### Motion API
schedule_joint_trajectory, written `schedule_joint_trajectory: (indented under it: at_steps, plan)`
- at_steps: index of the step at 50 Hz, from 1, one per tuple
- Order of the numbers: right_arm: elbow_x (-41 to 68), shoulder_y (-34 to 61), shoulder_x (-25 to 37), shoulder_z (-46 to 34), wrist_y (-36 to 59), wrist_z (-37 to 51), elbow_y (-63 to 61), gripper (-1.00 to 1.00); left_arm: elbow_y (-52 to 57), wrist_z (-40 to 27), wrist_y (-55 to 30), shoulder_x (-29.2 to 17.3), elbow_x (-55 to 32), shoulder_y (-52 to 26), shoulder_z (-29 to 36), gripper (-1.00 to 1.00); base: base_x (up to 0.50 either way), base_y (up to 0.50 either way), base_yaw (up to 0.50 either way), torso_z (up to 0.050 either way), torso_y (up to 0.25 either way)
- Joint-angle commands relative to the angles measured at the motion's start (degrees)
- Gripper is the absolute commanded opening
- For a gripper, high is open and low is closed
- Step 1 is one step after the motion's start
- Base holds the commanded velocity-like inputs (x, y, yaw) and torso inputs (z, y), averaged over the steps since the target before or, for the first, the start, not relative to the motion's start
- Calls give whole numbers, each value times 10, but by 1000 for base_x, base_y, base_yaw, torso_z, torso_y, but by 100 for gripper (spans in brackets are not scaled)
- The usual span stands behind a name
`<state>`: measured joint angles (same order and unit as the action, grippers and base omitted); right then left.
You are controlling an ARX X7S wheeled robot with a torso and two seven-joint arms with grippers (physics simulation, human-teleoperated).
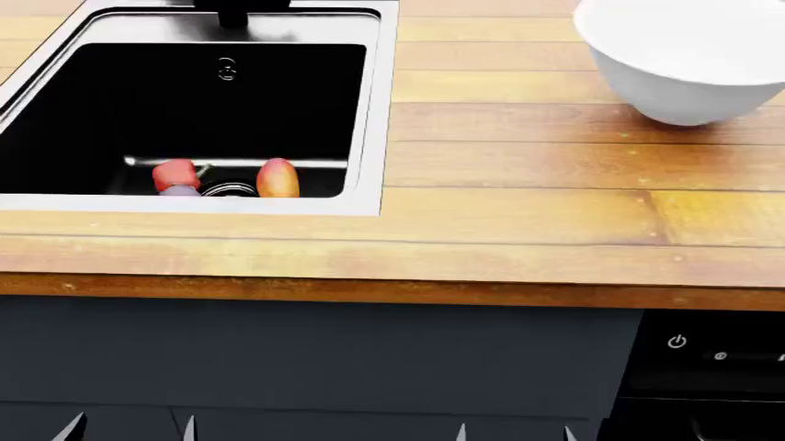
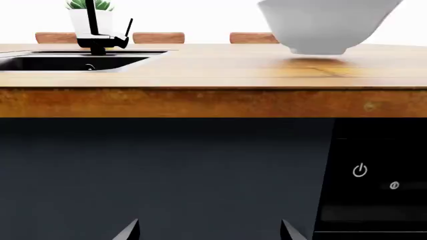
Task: Pick the eggplants and mangos from the sink and place them in one bowl. Place the bell pepper in the other bowl. Then turn off the sink faucet.
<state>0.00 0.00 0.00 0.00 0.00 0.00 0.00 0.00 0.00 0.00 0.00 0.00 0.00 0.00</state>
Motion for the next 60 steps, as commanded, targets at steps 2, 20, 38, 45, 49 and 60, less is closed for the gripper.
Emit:
schedule_joint_trajectory:
  at_steps: [2, 20, 38, 45, 49, 60]
  plan:
    - [5, 1, 12, -17, 12, 17, 0, 100, -1, -13, 1, -11, -15, -2, 12, 100, 0, 0, 0, 0, 0]
    - [29, -3, 34, -42, 4, 49, -6, 100, 11, -35, -8, -36, -47, 2, 36, 100, 0, 0, 0, 0, 0]
    - [30, -5, 50, -60, -3, 69, -14, 100, 9, -50, -7, -49, -63, 0, 49, 100, 38, 262, 0, 0, 0]
    - [32, -2, 54, -66, -3, 73, -11, 100, 8, -56, -9, -52, -70, -2, 51, 100, 75, 500, 0, 0, 0]
    - [34, 0, 57, -70, -2, 76, -8, 100, 8, -59, -14, -53, -75, -3, 55, 100, 75, 500, 0, 0, 0]
    - [27, 0, 65, -81, 7, 90, -15, 100, 17, -57, 1, -63, -87, 2, 64, 100, 125, 415, 0, 12, 0]
